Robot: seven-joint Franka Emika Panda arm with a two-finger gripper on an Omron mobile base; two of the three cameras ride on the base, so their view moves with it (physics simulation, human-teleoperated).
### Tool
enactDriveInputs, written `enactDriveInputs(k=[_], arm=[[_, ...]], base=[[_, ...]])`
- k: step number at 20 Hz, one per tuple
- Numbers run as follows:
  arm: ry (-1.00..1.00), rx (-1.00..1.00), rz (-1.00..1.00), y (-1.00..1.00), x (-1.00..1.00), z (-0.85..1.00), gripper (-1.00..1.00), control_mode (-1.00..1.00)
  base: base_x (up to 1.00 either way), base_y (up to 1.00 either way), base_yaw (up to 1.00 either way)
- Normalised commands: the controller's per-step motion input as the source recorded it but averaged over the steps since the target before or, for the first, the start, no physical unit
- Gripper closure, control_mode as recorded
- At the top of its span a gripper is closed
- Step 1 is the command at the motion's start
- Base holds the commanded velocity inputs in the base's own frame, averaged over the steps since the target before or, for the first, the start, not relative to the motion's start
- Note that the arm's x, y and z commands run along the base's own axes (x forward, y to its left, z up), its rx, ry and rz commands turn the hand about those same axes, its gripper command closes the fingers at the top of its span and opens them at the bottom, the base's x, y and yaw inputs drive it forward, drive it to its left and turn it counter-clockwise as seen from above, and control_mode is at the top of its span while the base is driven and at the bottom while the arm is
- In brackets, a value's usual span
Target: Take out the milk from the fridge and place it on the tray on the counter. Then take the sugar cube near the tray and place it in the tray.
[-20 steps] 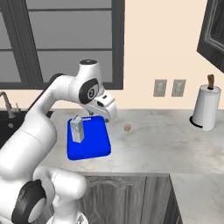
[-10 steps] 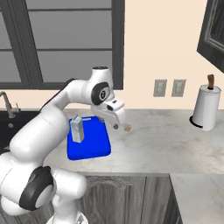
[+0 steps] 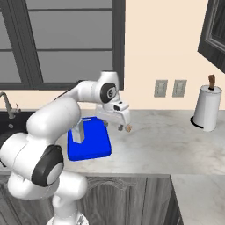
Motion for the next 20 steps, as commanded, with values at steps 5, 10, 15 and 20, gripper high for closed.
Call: enactDriveInputs(k=[5,10,15,20], arm=[[0.08,0.05,0.15,-0.07,0.34,-0.17,-1.00,-1.00],[0.05,0.04,0.12,-0.17,0.36,-0.22,-1.00,-1.00],[0.00,0.10,0.06,-0.01,0.28,-0.36,-1.00,-1.00],[-0.02,0.12,0.01,0.00,0.23,-0.28,-1.00,-1.00]], base=[[0.00,0.00,0.00],[0.00,0.00,0.00],[0.00,0.00,0.00],[0.00,0.00,0.00]])
